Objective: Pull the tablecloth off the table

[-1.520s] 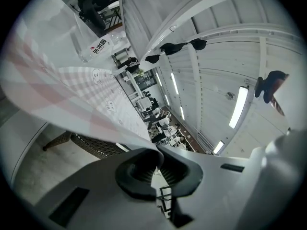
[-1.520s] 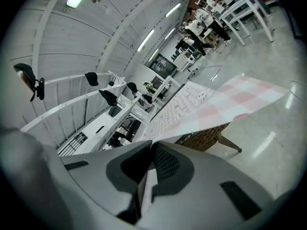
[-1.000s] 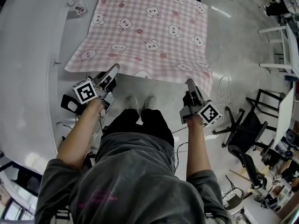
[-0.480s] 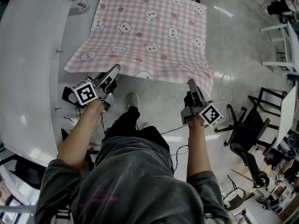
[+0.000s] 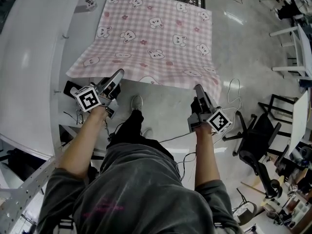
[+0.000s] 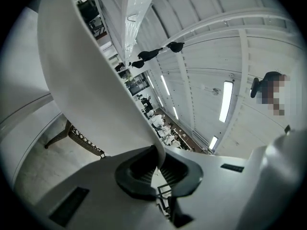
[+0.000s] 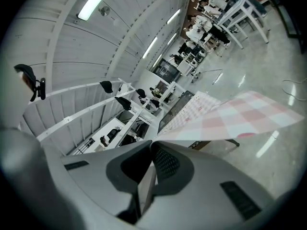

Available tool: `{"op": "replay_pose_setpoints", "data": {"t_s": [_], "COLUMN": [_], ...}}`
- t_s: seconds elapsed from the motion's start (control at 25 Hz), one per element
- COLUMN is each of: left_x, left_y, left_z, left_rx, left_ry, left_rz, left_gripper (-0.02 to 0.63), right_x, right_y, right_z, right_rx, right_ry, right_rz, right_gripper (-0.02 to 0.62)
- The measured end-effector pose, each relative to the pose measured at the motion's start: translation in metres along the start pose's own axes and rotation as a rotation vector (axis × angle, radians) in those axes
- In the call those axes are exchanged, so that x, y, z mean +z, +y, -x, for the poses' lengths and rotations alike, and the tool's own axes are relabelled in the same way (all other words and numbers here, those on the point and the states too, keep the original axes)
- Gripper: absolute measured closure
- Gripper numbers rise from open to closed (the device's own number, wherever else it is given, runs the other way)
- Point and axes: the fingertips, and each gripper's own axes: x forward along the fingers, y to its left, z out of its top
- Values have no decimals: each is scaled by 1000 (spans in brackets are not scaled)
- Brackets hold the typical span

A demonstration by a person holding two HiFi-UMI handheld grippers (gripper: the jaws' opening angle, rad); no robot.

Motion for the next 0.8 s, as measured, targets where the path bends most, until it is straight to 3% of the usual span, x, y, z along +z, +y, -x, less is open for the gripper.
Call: {"op": "replay_pose_setpoints", "data": {"t_s": [0.8], "left_x": [-3], "left_y": [-31], "left_z": [10], "left_rx": [-63], "left_ry": [-38], "left_rz": [-45], "left_gripper": [604], "right_x": [3], "right_y": [9], "right_z": [19], "right_rx": [54], "right_ry": [-44], "right_rz": [11], "right_gripper": [592]}}
